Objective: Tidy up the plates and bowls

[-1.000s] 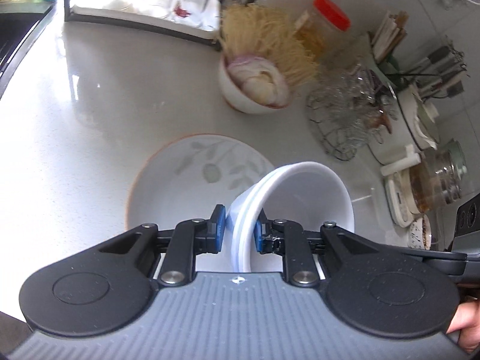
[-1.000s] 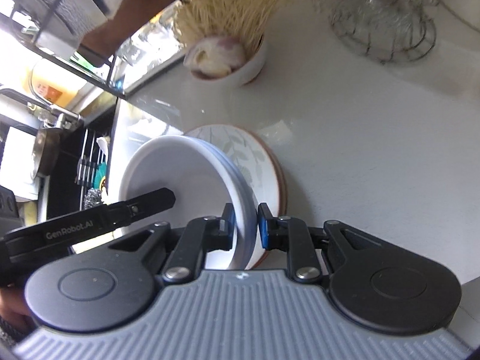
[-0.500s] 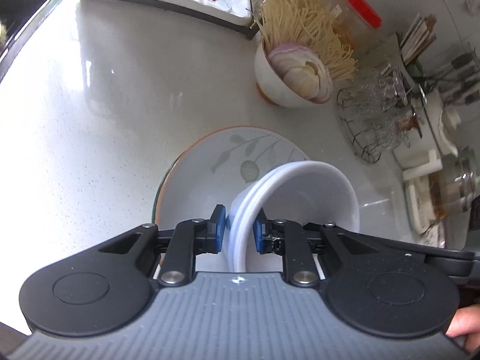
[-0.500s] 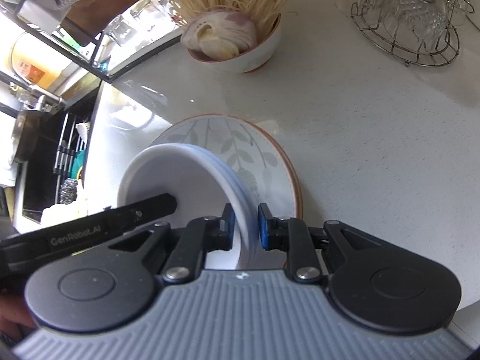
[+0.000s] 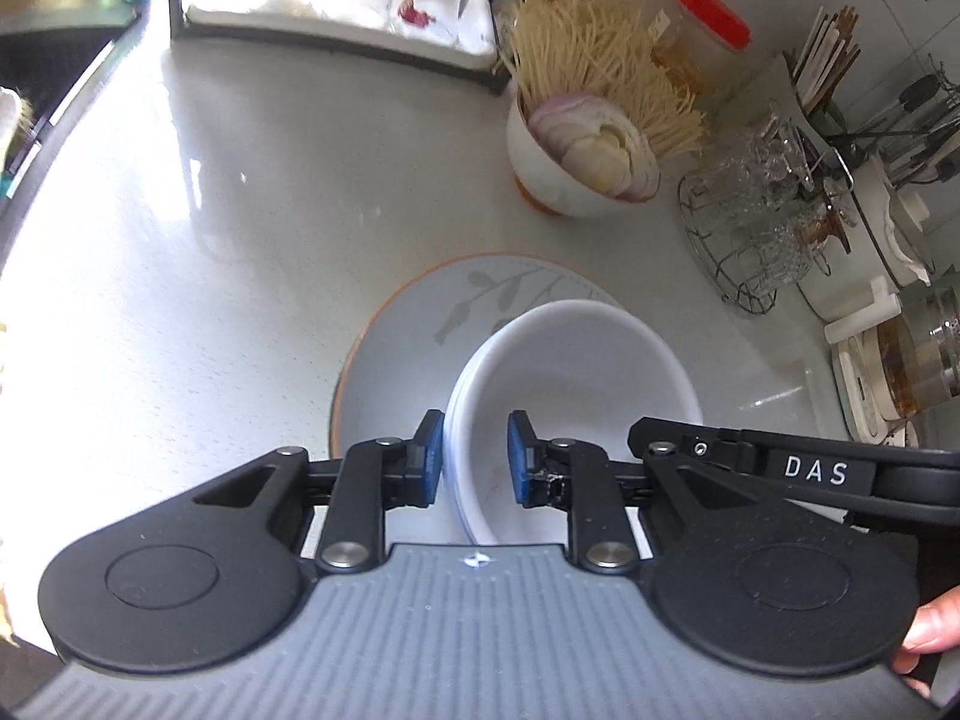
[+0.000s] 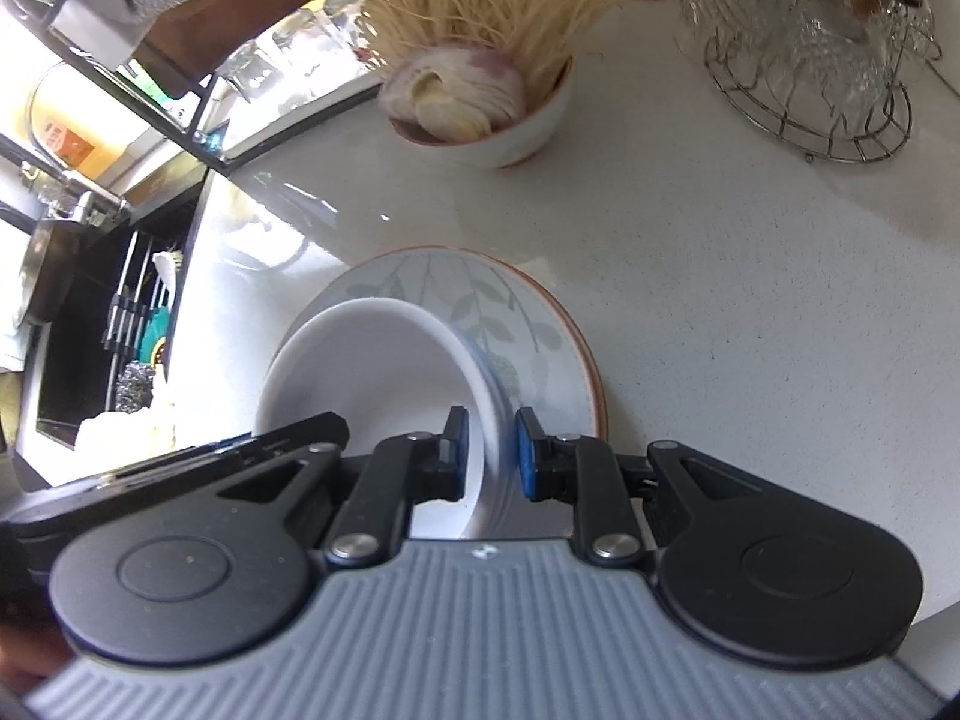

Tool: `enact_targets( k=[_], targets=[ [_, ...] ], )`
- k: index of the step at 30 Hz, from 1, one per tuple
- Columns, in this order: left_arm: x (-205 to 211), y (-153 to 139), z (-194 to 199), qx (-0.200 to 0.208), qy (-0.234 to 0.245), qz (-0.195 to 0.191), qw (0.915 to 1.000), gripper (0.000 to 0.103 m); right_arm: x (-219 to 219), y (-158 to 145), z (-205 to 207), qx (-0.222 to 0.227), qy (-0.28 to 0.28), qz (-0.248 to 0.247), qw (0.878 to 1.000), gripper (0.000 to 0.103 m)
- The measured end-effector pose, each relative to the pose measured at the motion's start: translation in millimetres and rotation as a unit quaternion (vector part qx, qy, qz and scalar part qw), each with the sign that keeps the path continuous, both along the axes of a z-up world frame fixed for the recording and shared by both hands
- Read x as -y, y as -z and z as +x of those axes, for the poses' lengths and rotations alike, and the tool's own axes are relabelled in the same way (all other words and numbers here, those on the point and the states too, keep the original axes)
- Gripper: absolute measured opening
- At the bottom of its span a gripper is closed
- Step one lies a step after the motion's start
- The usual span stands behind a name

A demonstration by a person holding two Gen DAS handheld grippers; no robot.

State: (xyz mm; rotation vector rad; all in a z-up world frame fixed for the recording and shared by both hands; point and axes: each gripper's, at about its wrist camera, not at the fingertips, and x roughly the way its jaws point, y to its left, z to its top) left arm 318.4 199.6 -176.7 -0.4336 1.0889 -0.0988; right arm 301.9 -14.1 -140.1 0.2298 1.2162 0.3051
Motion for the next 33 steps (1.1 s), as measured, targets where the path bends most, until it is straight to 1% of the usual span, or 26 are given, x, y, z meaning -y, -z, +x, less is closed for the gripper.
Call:
enact_targets(
  k=[1, 2, 4, 5, 6, 9, 13, 15, 19, 23, 28, 33],
  targets=[
    [0, -4, -2, 0.004, -0.002, 0.006, 1.0, 0.028, 2, -2, 0, 0.002, 0.0, 0.002, 1.0, 0.025],
    [0, -8, -5, 0.008, -0.006, 0.011, 0.9999, 0.028, 3, -5, -1, 0.007, -0.001, 0.003, 1.0, 0.031],
    [0, -18, -10, 0.016, -0.01, 0.019, 0.9996, 0.029, 7, -11, -4, 0.018, -0.005, 0.004, 1.0, 0.035],
    [1, -23, -13, 0.021, -0.01, 0.022, 0.9995, 0.03, 9, -15, -6, 0.023, -0.004, 0.006, 1.0, 0.04],
    [2, -29, -16, 0.027, -0.012, 0.027, 0.9992, 0.031, 11, -19, -8, 0.028, -0.003, 0.01, 1.0, 0.042],
    [6, -47, -27, 0.045, -0.014, 0.039, 0.9982, 0.032, 20, -32, -16, 0.047, 0.0, 0.023, 0.999, 0.042],
    [14, -76, -44, 0.074, -0.021, 0.051, 0.9958, 0.032, 30, -58, -31, 0.091, -0.006, 0.037, 0.995, 0.042],
    [19, -94, -56, 0.095, -0.026, 0.061, 0.9933, 0.032, 35, -72, -40, 0.115, -0.009, 0.044, 0.992, 0.042],
    [28, -134, -82, 0.138, -0.038, 0.067, 0.9875, 0.032, 49, -104, -61, 0.173, -0.012, 0.057, 0.983, 0.042],
    [42, -168, -110, 0.173, -0.038, 0.086, 0.9804, 0.032, 62, -132, -86, 0.223, -0.015, 0.07, 0.972, 0.042],
    [65, -190, -148, 0.195, -0.043, 0.096, 0.975, 0.032, 80, -154, -119, 0.265, -0.017, 0.078, 0.961, 0.042],
    [85, -196, -185, 0.2, -0.051, 0.102, 0.9731, 0.032, 94, -164, -154, 0.292, -0.027, 0.07, 0.954, 0.042]
  ],
)
